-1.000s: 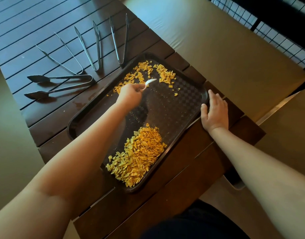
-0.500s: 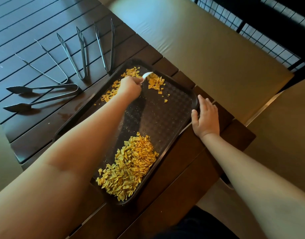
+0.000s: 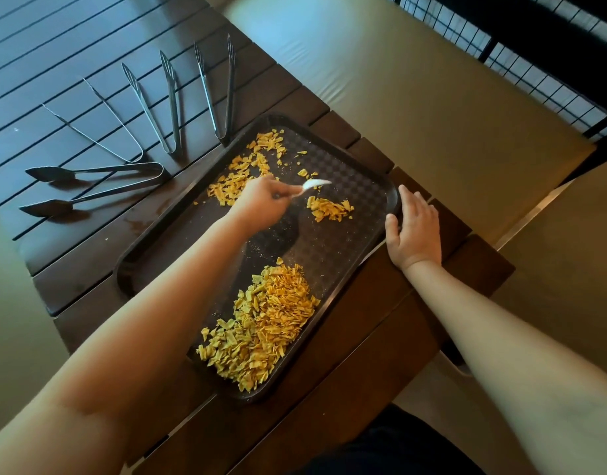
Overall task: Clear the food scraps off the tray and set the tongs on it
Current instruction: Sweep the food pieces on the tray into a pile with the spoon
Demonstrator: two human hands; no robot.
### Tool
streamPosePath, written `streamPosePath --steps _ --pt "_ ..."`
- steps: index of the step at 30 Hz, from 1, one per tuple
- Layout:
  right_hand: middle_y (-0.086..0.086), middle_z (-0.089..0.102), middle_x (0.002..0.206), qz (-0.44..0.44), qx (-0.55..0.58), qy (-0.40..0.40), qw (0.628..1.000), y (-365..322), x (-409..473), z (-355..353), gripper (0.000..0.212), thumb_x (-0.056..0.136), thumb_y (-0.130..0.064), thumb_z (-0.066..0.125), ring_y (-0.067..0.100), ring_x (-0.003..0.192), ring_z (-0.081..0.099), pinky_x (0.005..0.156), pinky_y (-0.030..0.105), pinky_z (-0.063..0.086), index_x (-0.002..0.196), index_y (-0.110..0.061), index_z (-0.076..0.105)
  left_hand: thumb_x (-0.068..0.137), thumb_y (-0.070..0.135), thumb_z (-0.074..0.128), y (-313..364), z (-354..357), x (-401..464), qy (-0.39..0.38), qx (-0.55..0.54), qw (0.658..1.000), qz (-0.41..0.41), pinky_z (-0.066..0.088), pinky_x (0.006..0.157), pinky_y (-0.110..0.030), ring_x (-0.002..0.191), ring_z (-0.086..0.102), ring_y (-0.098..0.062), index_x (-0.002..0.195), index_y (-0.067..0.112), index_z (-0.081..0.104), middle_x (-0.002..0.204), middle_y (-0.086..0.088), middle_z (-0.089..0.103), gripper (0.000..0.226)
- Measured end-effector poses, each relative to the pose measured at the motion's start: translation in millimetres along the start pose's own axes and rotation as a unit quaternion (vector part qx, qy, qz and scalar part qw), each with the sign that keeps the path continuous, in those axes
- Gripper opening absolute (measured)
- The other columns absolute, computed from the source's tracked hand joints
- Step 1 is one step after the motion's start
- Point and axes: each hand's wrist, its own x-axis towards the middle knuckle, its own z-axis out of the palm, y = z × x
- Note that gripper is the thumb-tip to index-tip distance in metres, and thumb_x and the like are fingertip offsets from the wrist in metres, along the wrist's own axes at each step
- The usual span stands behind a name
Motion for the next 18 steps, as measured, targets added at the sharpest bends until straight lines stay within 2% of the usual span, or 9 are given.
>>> streamPosePath --steps 2,4,6,9,10,14,18 --pt "0.01 0.034 0.15 0.001 -0.002 -0.001 1.0 0 0 0 0.062 0.091 -0.039 0.027 0.025 0.142 0.024 0.116 0.044 0.015 0.146 -0.011 0.03 0.095 0.015 0.049 -3 -1 2 0.074 -0.019 0.996 -0.039 0.035 0.053 -0.013 0.071 0.044 -0.007 0.119 0.02 0.064 0.104 -0.005 0.051 0.028" --pt "0.01 0.035 0.15 -0.001 0.0 0.0 1.0 -1 -1 0 0.062 0.091 -0.039 0.027 0.025 0.142 0.024 0.116 0.044 0.016 0.146 -0.011 0.03 0.096 0.012 0.045 -4 -1 4 0.096 -0.015 0.992 -0.08 0.035 0.052 -0.011 0.072 0.045 -0.006 0.123 0.019 0.061 0.119 -0.007 0.051 0.032" --pt "0.01 0.035 0.15 -0.001 0.001 0.001 1.0 0 0 0 0.062 0.091 -0.039 0.026 0.025 0.142 0.024 0.116 0.044 0.016 0.146 -0.01 0.03 0.097 0.011 0.044 -2 1 6 0.078 -0.016 0.992 -0.093 0.038 0.052 -0.011 0.067 0.046 -0.004 0.125 0.018 0.059 0.118 -0.005 0.053 0.033" --pt "0.01 0.035 0.15 0.001 0.001 0.0 1.0 -1 -1 -1 0.062 0.091 -0.039 0.026 0.025 0.142 0.024 0.116 0.043 0.014 0.146 -0.011 0.03 0.096 0.014 0.048 3 5 3 0.022 -0.01 0.998 -0.061 0.043 0.057 -0.019 0.064 0.045 -0.007 0.123 0.018 0.061 0.086 0.009 0.051 0.031" --pt "0.01 0.034 0.15 0.001 0.001 0.0 1.0 -1 -1 0 0.062 0.091 -0.039 0.026 0.025 0.142 0.024 0.116 0.042 0.014 0.146 -0.011 0.03 0.096 0.015 0.049 3 6 1 0.001 0.005 0.999 -0.043 0.042 0.057 -0.018 0.065 0.045 -0.007 0.122 0.02 0.062 0.082 0.01 0.048 0.03" --pt "0.01 0.035 0.149 0.0 -0.003 0.003 1.0 0 -1 1 0.061 0.091 -0.039 0.027 0.025 0.141 0.025 0.116 0.042 0.014 0.145 -0.012 0.031 0.095 0.018 0.05 0 8 -12 -0.058 0.057 0.997 0.005 0.039 0.059 -0.018 0.069 0.045 -0.008 0.119 0.025 0.064 0.087 0.006 0.043 0.029" --pt "0.01 0.036 0.149 -0.003 0.0 0.003 1.0 0 0 0 0.061 0.091 -0.038 0.027 0.026 0.141 0.026 0.115 0.043 0.015 0.145 -0.011 0.031 0.094 0.019 0.053 -6 6 -24 -0.088 0.064 0.994 0.014 0.036 0.061 -0.02 0.073 0.044 -0.008 0.116 0.027 0.065 0.085 0.005 0.043 0.027"
